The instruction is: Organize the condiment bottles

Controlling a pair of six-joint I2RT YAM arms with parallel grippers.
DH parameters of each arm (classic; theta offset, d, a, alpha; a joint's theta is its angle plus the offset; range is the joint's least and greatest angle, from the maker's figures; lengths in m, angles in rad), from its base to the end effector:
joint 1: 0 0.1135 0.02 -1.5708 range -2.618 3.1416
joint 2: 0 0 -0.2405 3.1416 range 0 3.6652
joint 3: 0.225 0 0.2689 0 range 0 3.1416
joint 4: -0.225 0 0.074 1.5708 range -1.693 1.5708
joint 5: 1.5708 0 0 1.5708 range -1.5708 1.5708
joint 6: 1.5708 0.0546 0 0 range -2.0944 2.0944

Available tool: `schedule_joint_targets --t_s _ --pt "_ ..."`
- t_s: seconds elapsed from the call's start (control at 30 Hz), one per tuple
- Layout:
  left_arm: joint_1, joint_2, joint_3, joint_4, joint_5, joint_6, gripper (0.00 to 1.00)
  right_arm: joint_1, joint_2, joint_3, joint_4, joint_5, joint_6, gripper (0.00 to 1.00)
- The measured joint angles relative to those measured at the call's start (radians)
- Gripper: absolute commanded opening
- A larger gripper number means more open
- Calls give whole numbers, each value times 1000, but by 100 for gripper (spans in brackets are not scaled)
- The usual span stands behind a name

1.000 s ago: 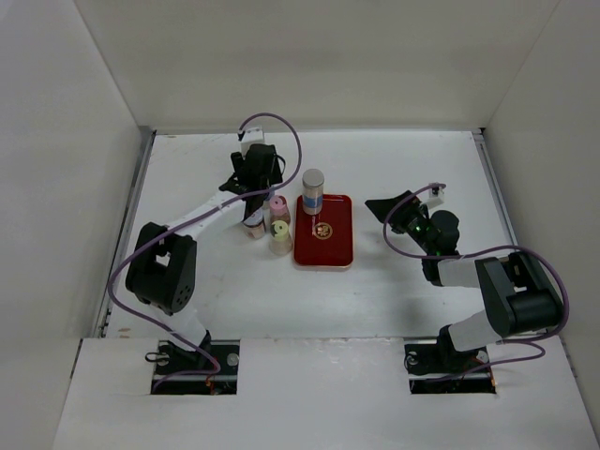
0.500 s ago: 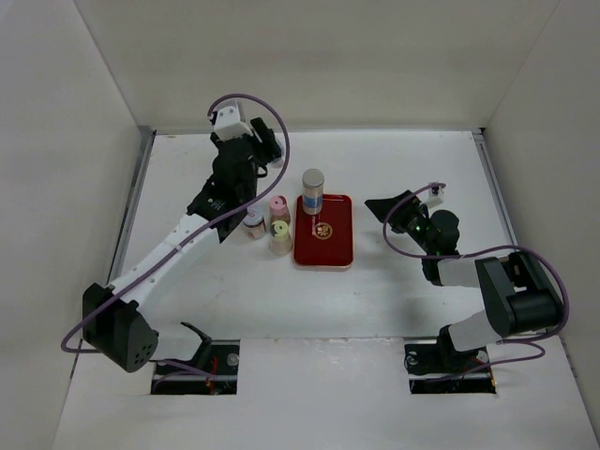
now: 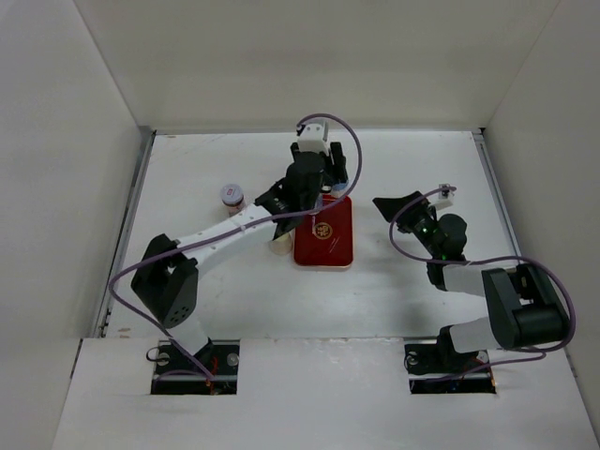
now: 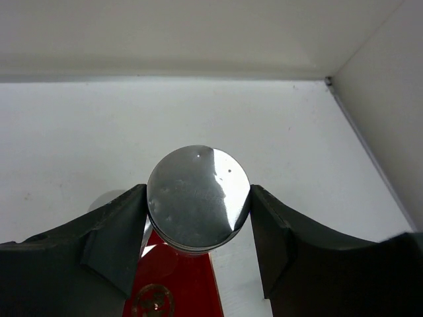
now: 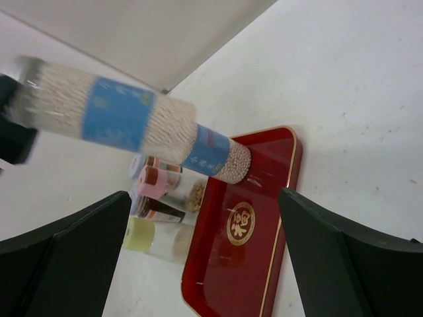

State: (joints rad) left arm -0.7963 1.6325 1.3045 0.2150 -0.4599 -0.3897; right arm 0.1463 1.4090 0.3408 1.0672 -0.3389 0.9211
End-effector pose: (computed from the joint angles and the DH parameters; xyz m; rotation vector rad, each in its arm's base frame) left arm 0.3142 -0.2864 0.3120 -0.0047 1.6973 -0.5065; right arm 0.2799 0.0596 0.1499 0.3641 1.6425 1.0870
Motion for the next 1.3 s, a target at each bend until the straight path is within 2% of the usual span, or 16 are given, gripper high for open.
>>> schedule_joint_targets --t_s 0.6,1.3 --pt "-60 219 13 77 12 115 31 -15 -20 -15 4 27 1 100" --pt "-61 276 13 148 -27 167 32 -15 -13 -15 8 26 3 100"
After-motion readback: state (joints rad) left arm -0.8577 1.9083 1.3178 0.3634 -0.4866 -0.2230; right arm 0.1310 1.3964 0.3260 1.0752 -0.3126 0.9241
